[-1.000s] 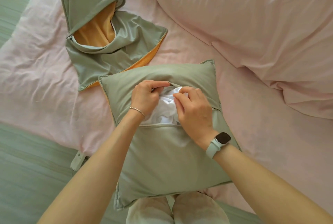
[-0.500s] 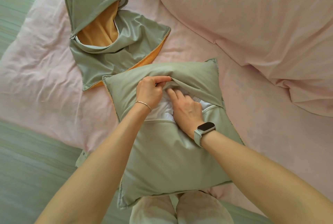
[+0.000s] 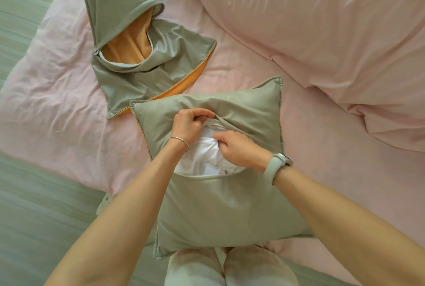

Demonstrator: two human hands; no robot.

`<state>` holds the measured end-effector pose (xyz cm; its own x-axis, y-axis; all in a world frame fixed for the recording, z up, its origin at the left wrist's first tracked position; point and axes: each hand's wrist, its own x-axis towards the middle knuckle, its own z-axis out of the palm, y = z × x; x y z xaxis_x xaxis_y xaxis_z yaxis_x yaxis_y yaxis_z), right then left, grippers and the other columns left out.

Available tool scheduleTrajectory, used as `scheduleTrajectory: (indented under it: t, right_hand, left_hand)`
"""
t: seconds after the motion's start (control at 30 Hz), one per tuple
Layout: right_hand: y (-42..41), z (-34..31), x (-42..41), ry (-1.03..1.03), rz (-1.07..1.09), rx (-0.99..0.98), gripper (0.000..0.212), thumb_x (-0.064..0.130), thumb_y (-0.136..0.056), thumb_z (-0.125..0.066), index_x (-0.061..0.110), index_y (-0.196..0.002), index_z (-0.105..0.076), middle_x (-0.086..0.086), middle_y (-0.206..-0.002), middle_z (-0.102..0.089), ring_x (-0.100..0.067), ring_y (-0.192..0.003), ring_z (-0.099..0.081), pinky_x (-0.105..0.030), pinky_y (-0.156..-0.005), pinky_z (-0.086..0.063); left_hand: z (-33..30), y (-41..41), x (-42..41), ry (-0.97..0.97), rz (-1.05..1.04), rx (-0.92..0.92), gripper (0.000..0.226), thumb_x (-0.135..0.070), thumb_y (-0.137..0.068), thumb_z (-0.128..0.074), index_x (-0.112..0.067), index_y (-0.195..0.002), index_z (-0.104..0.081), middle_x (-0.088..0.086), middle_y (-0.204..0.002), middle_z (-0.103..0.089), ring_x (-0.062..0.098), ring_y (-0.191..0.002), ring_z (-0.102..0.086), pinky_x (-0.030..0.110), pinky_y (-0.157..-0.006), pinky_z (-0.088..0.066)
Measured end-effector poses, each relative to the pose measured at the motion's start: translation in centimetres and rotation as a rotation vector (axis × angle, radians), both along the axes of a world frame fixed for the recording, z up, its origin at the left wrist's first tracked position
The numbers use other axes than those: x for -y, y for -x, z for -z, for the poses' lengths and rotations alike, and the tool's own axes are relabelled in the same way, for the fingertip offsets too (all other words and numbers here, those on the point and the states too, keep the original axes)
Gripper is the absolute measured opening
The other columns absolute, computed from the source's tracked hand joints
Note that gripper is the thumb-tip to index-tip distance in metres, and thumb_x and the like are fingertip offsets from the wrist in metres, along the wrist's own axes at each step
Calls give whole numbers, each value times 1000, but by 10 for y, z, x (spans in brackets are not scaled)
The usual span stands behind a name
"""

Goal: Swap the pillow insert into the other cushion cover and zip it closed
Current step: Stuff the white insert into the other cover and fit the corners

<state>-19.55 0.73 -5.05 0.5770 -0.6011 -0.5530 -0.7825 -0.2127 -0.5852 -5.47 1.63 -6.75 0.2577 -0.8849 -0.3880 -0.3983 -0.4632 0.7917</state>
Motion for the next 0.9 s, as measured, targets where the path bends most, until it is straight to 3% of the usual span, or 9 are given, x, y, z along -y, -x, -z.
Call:
scheduleTrajectory:
  t: [0.07, 0.13, 0.23, 0.3, 0.37, 0.5, 0.67, 0.8, 0.9]
  right_hand:
    - [4, -1, -1, -101, 97, 120, 30, 4, -87, -36, 22, -63, -37, 1, -66, -46, -27, -73, -47, -48, -70, -40]
    - [3, -7, -10, -67, 107, 98, 22, 9, -92, -38, 20, -80, -53, -3, -83, -59, -28, -84, -52, -45, -79, -41]
    - [10, -10, -35, 334, 306, 244, 27, 18, -92, -44, 13, -114, -60, -5, -112, -62, -23, -99, -56, -32, -82, -42]
    - [24, -10, -50, 560, 470, 417, 27, 15, -89, -45, 11, -113, -56, -5, -112, -55, -19, -99, -54, -26, -81, -46]
    - [40, -4, -58, 688, 560, 440, 20, 11, -87, -46, 12, -106, -53, -4, -109, -48, -17, -98, -51, -20, -81, -45]
    - [49, 12, -53, 735, 464, 247, 25, 11, -84, -43, 2, -99, -62, -11, -98, -60, -20, -93, -48, -29, -81, -42]
    - [49, 29, -41, 730, 254, -23, 55, 30, -76, -46, 2, -123, -53, -10, -115, -61, -22, -107, -48, -34, -84, -43]
    - [41, 40, -28, 694, 211, -187, 73, 40, -72, -56, 5, -134, -40, -11, -119, -60, -25, -106, -55, -33, -86, -29]
    - [28, 44, -14, 630, 212, -213, 58, 27, -75, -63, 8, -128, -49, -9, -103, -63, -28, -94, -57, -39, -78, -32]
  left_hand:
    - [-1, -2, -1, 21, 0, -4, 28, 5, -84, -54, -14, -86, -74, -1, -86, -70, 19, -93, -65, 30, -90, -48]
    - [-1, -3, -3, 46, -22, -9, 29, 5, -84, -54, -15, -85, -74, -4, -85, -68, 18, -93, -65, 27, -89, -48]
    - [-2, -5, -1, 107, -55, 1, 28, 3, -86, -54, -17, -87, -74, 0, -93, -71, 17, -98, -65, 26, -92, -47]
    - [-3, -3, 5, 150, -1, 62, 24, -1, -87, -55, -14, -91, -74, 2, -102, -71, 19, -103, -63, 32, -95, -46]
    - [-5, 2, 7, 152, 51, 139, 22, -5, -88, -56, -16, -94, -74, -2, -108, -69, 20, -105, -60, 39, -97, -42]
    - [-14, 10, -1, 142, 50, 179, 20, -26, -83, -56, -24, -95, -73, -10, -111, -66, 17, -107, -55, 44, -98, -39]
    - [-18, 26, -12, 55, 271, 454, 73, -68, -66, -47, -24, -124, -58, -8, -139, -47, 17, -125, -41, 35, -104, -24]
    - [-3, 24, -13, 165, 246, 461, 62, -42, -70, -56, -13, -124, -58, 2, -137, -50, 28, -119, -48, 41, -104, -28]
    - [0, 22, -9, 184, 210, 429, 52, -33, -74, -58, -12, -121, -60, 2, -134, -53, 29, -116, -51, 40, -102, -29]
